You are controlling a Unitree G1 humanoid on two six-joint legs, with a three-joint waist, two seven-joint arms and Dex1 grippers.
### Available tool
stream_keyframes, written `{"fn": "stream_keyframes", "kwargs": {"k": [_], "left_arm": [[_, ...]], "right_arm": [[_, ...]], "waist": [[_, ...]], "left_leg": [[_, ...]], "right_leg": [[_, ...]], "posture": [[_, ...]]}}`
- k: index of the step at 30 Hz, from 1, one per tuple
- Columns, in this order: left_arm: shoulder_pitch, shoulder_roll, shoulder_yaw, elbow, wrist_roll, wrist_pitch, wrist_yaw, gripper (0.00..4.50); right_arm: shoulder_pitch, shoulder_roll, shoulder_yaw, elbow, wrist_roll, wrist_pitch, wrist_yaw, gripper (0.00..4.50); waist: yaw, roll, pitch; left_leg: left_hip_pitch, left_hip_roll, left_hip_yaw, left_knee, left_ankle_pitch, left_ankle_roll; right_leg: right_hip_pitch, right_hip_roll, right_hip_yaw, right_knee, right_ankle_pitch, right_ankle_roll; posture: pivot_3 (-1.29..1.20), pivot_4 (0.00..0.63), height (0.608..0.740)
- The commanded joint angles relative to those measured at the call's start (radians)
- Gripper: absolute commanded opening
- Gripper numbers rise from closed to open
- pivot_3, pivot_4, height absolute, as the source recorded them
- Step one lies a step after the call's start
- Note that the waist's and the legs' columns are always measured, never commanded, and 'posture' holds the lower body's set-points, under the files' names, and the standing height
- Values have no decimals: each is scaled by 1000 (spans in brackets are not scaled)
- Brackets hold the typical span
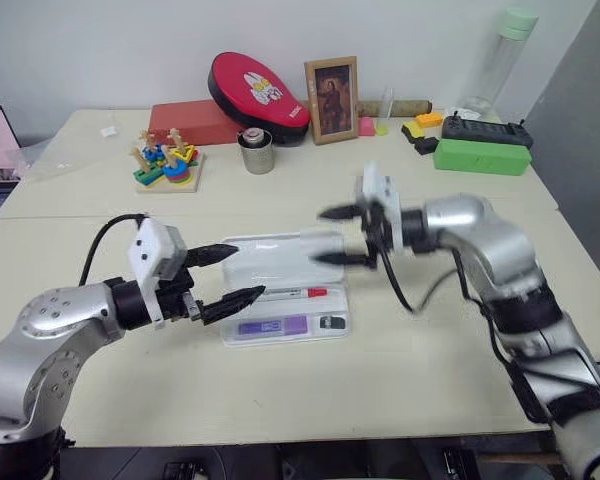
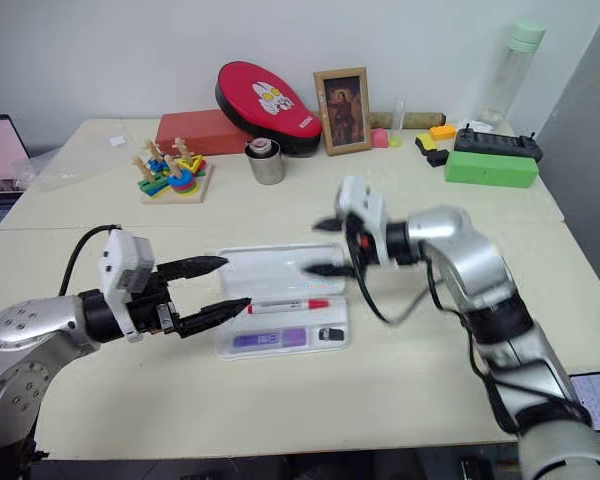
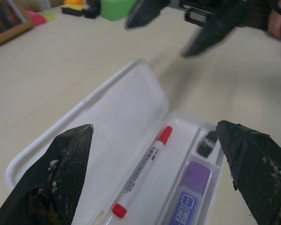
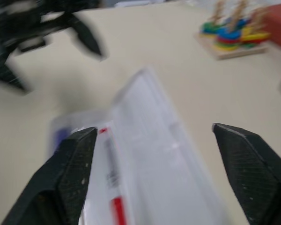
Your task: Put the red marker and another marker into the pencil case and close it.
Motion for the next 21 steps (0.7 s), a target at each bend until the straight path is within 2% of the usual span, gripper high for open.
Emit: {"fn": "stream_keyframes", "kwargs": {"k": [1,7,14,21], "left_arm": [[32,-41,127,-68,-50,4,112,4500],[92,-80,197,-119,-89,7,206,4500],[133,-87,230,-159,-133,3,275,4500],[149,-65,228,-178,-172,6,301,4500]], "right_arm": [[-136,72,-41,274,-55,-88,-80,3033],[-263,165,23,628,-200,-227,-153,1605],[-296,207,64,822,-312,-364,-101,11],[-278,204,78,770,-335,-386,59,11]], "waist": [[6,0,0],[2,0,0],[0,0,0],[-1,0,0]], "left_leg": [[0,0,0,0,0,0],[0,0,0,-1,0,0],[-1,0,1,-2,0,0],[0,0,1,-3,0,0]], "right_leg": [[0,0,-1,0,0,0],[-1,0,0,0,1,-1],[-3,0,1,0,1,-1],[-3,0,1,1,1,-1]], "posture": [[0,150,740],[0,150,740],[0,150,740],[0,150,740]]}}
